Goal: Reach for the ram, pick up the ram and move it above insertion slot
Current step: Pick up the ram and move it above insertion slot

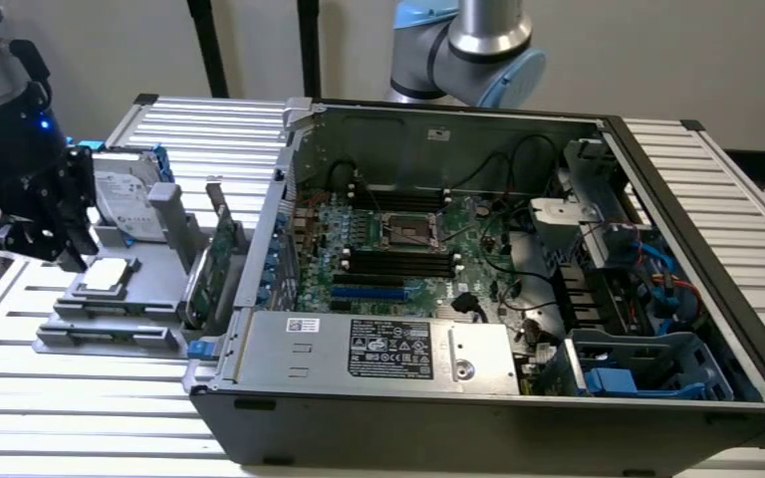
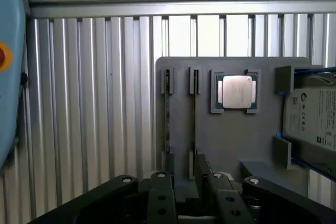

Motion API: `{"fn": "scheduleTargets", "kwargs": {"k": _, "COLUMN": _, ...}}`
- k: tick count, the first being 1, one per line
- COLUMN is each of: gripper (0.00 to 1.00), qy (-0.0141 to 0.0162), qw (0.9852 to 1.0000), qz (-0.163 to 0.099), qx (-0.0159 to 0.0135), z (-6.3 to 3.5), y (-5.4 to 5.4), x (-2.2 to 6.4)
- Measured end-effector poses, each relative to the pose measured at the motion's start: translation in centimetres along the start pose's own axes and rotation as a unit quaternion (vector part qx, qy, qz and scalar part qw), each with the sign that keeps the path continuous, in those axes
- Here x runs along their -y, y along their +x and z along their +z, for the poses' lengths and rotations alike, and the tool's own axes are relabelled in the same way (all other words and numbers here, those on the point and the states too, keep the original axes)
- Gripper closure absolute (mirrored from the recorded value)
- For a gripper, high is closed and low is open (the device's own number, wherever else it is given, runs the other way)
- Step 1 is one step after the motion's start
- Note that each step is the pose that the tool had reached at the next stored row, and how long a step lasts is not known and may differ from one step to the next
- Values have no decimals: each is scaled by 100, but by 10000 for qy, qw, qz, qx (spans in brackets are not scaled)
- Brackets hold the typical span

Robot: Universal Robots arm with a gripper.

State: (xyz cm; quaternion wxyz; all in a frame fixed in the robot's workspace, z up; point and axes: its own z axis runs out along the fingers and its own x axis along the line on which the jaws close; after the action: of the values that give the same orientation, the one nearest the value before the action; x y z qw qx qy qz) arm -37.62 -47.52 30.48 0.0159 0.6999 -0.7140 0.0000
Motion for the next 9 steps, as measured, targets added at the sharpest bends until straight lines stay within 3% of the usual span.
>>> {"fn": "scheduleTargets", "kwargs": {"k": 9, "gripper": 69, "qy": -1, "qw": 10000, "qz": 0, "qx": -1, "z": 164, "y": 43, "x": 4}}
